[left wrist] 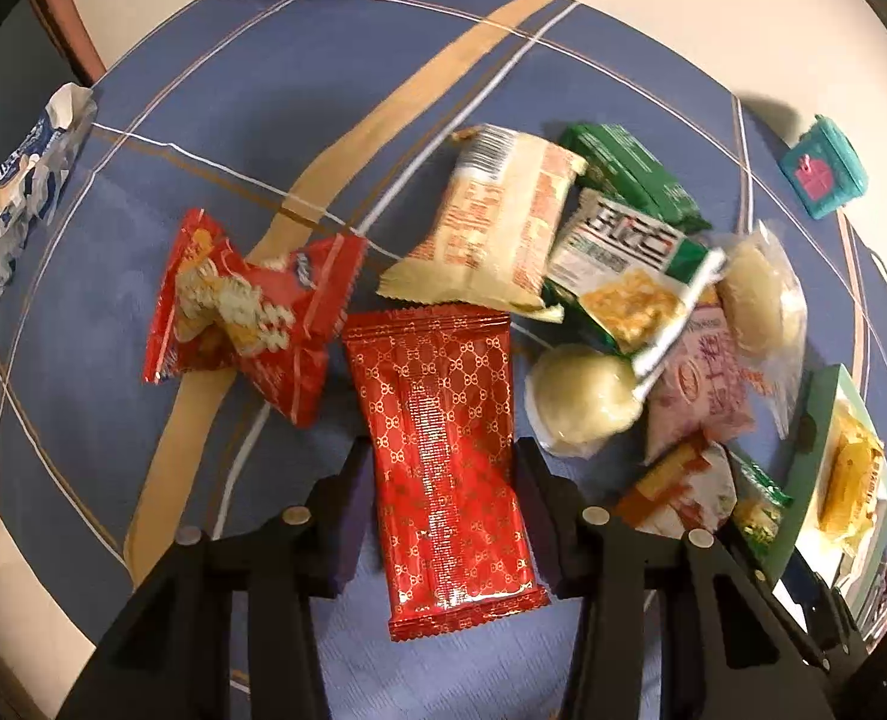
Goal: Organize snacks
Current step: 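Grasp the green cookie packet with the right tool while the left grasps the red pastry packet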
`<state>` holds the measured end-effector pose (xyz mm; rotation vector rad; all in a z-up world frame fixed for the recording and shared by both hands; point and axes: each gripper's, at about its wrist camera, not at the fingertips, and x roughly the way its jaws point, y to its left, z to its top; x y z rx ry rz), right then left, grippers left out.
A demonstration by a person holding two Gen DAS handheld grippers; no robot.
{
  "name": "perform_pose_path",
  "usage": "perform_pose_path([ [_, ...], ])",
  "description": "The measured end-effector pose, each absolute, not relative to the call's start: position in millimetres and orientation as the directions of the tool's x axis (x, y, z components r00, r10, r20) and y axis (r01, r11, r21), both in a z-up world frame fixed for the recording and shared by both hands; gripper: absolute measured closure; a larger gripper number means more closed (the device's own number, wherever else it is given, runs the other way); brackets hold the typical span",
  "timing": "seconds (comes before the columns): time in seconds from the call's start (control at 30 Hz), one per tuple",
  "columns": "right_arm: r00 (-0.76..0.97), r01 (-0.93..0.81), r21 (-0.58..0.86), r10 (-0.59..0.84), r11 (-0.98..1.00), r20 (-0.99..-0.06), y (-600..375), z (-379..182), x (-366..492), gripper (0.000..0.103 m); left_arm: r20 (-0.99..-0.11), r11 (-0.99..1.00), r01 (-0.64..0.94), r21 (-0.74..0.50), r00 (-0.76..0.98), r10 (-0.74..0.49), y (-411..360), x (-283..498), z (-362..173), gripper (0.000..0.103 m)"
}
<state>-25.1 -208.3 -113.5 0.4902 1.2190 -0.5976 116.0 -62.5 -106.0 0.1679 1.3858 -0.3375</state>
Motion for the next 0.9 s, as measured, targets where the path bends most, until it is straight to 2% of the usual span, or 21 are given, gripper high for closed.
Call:
perform_pose_path([
  [0.43,0.154,0.661,0.001,-0.134,0.751,-0.979,-220,-114,-43,0.037,-0.990,0.909,0.416,-0.029,0.111,-0.082,-92,80,-122,0.055],
  [0.67,0.215,0.651,0.008,-0.174,0.759,-0.961,-221,-86,-34,0.036,-0.991,0.909,0.414,-0.054,0.093,-0.101,-71,90,-117,0.055],
  [0.9,0.261,0.619,0.054,-0.141,0.783,-0.955,-211,-79,-23,0.036,-0.991,0.909,0.414,-0.057,0.089,-0.103,-73,88,-116,0.055],
])
